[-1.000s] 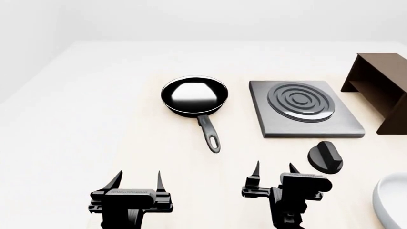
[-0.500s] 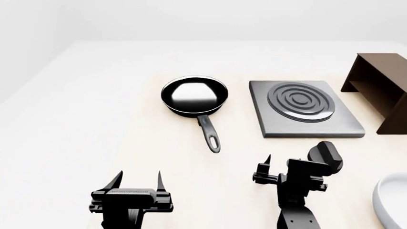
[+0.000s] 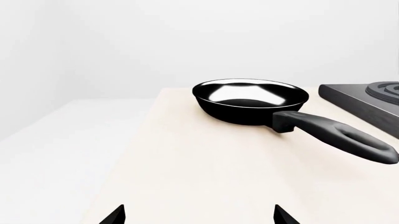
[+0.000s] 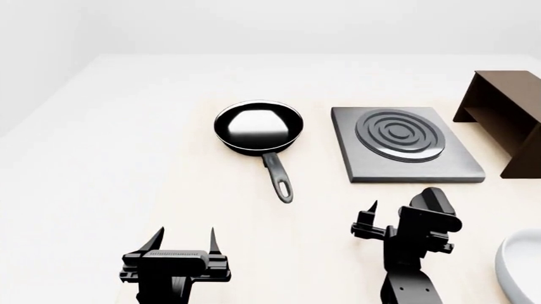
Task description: Turn on the stove.
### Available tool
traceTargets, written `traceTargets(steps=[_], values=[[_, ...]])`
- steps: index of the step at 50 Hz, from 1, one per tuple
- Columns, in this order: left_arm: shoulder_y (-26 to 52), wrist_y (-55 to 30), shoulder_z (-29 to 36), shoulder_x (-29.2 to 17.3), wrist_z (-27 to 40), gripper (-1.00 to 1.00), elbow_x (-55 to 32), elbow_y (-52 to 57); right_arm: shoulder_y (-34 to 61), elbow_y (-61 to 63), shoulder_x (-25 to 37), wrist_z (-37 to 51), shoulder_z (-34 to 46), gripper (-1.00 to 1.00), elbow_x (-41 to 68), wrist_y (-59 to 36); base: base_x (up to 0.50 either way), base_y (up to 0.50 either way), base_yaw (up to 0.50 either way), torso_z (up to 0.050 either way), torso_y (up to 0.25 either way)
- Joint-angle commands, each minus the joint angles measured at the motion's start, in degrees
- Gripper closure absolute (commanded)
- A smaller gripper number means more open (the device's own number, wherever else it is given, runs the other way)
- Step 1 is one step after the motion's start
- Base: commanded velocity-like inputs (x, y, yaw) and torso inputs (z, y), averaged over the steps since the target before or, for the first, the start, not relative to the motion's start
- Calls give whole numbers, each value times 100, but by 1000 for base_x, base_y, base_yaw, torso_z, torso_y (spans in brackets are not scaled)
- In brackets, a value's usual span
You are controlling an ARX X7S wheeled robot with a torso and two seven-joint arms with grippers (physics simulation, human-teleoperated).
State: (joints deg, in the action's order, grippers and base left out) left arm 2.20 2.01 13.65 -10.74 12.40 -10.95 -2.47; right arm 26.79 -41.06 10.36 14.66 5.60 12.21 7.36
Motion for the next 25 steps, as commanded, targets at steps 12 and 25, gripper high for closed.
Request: traceTargets(steps=[12,25], values=[[23,16,84,-36,44,-100,-41,-36,682,-1608,17,-75,-101,-100,21,702,0,0,0,0,0],[32,21,115,-64,72,-100,-75,-36,752,-1792,118,-81,-189,-100,128,761,0,0,0,0,0]])
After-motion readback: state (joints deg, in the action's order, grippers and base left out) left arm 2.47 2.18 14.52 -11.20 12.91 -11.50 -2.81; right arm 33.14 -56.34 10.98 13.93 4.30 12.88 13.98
